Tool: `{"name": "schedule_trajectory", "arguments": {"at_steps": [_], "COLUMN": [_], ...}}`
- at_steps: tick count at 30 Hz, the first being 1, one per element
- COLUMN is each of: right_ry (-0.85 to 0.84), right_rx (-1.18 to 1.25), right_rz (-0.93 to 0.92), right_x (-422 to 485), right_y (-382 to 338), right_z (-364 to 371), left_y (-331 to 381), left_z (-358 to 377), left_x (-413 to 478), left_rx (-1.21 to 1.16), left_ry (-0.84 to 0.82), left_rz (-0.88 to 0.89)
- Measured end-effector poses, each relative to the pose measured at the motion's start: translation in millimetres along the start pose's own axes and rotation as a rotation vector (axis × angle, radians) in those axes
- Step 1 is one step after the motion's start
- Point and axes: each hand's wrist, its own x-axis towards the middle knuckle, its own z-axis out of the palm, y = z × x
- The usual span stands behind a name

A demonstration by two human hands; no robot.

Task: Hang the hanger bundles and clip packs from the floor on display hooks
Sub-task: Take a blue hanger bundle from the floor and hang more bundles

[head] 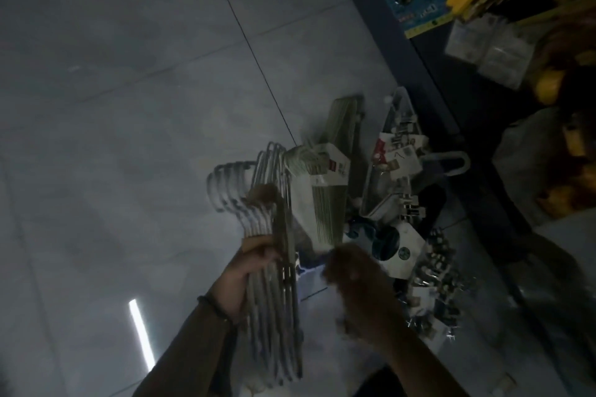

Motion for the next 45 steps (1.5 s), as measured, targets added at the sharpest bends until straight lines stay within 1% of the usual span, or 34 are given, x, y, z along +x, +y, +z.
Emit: {"name": "schedule_trajectory", "arguments": {"at_steps": [1, 2, 3, 4, 7, 9, 10, 12, 13, 15, 18, 20, 22, 23, 24, 25, 26, 27, 28, 30, 31, 32, 34, 36, 38, 41, 43, 45], "right_ry": [0.132, 0.223, 0.263, 0.254, 0.161, 0.077, 0.015, -0.143, -0.197, -0.224, -0.194, -0.193, -0.188, -0.171, -0.149, -0.128, -0.109, -0.087, -0.053, 0.021, 0.032, 0.017, -0.018, -0.035, -0.111, -0.214, -0.248, -0.331], "right_rx": [-0.056, -0.148, -0.24, -0.337, -0.695, -0.899, -0.945, -0.986, -1.027, -1.09, -1.085, -1.095, -1.081, -1.047, -1.0, -0.951, -0.894, -0.826, -0.749, -0.628, -0.59, -0.567, -0.52, -0.475, -0.444, -0.337, -0.261, -0.27], "right_rz": [-0.019, -0.069, -0.139, -0.191, -0.286, -0.384, -0.415, -0.387, -0.375, -0.403, -0.417, -0.417, -0.446, -0.463, -0.478, -0.491, -0.503, -0.511, -0.521, -0.525, -0.529, -0.532, -0.523, -0.49, -0.474, -0.488, -0.501, -0.556], "right_x": [22.3, 45.9, 72.9, 99.8, 164.6, 198.2, 212.1, 232.9, 239.4, 242.5, 232.7, 222.0, 212.7, 209.3, 205.5, 202.4, 199.2, 196.4, 192.3, 181.4, 173.0, 163.9, 144.2, 130.2, 119.6, 96.1, 81.7, 69.7], "right_y": [0.3, -3.1, -4.3, -7.6, -36.5, -56.8, -64.1, -69.3, -67.2, -59.4, -45.4, -41.1, -40.6, -41.7, -43.7, -46.8, -51.6, -57.8, -65.5, -80.2, -87.3, -91.2, -94.7, -96.6, -99.6, -109.3, -114.5, -118.0], "right_z": [-4.8, -9.1, -9.4, -5.8, 12.6, 29.5, 38.6, 57.0, 65.3, 78.1, 87.6, 88.2, 83.0, 79.0, 74.8, 70.2, 65.9, 60.3, 52.8, 33.9, 23.0, 11.6, -12.8, -39.3, -62.2, -72.1, -67.0, -50.5], "left_y": [0.9, 0.9, 0.7, -0.6, -5.9, -12.0, -13.8, -14.3, -16.6, -20.4, -29.7, -33.6, -38.3, -34.5, -42.5, -52.9, -62.7, -66.2, -69.1, -58.6, -52.9, -45.7, -39.4, -27.1, -15.9, -11.5, -15.1, -21.4], "left_z": [-10.2, -20.9, -30.4, -41.3, -66.9, -80.0, -85.1, -95.5, -102.9, -112.6, -118.5, -122.9, -121.9, -116.3, -124.7, -130.5, -129.5, -124.1, -114.6, -92.2, -87.7, -88.2, -96.5, -99.6, -95.1, -92.4, -79.4, -58.9], "left_x": [-6.6, -11.8, -16.3, -20.1, -29.4, -33.7, -35.3, -37.7, -38.4, -43.2, -55.5, -55.6, -49.1, -47.6, -45.5, -45.4, -49.2, -57.1, -65.7, -78.7, -77.9, -79.9, -75.7, -73.3, -72.3, -65.2, -60.5, -54.2], "left_rx": [-0.048, -0.072, -0.069, -0.084, -0.132, -0.192, -0.21, -0.246, -0.264, -0.284, -0.298, -0.297, -0.162, -0.16, -0.231, -0.285, -0.165, -0.123, -0.116, -0.157, -0.175, -0.211, -0.316, -0.304, -0.273, -0.286, -0.291, -0.224], "left_ry": [-0.016, -0.026, -0.024, -0.022, -0.003, -0.007, -0.017, -0.029, -0.017, 0.007, 0.031, -0.027, -0.098, -0.139, -0.134, -0.139, -0.117, -0.051, 0.011, 0.023, -0.004, -0.003, 0.094, 0.177, 0.209, 0.16, 0.109, 0.048], "left_rz": [-0.044, -0.075, -0.1, -0.115, -0.148, -0.156, -0.16, -0.184, -0.191, -0.212, -0.208, -0.15, -0.089, -0.043, 0.004, -0.005, 0.014, -0.022, -0.003, 0.016, 0.001, 0.01, 0.05, 0.059, 0.053, -0.026, -0.125, -0.197]}}
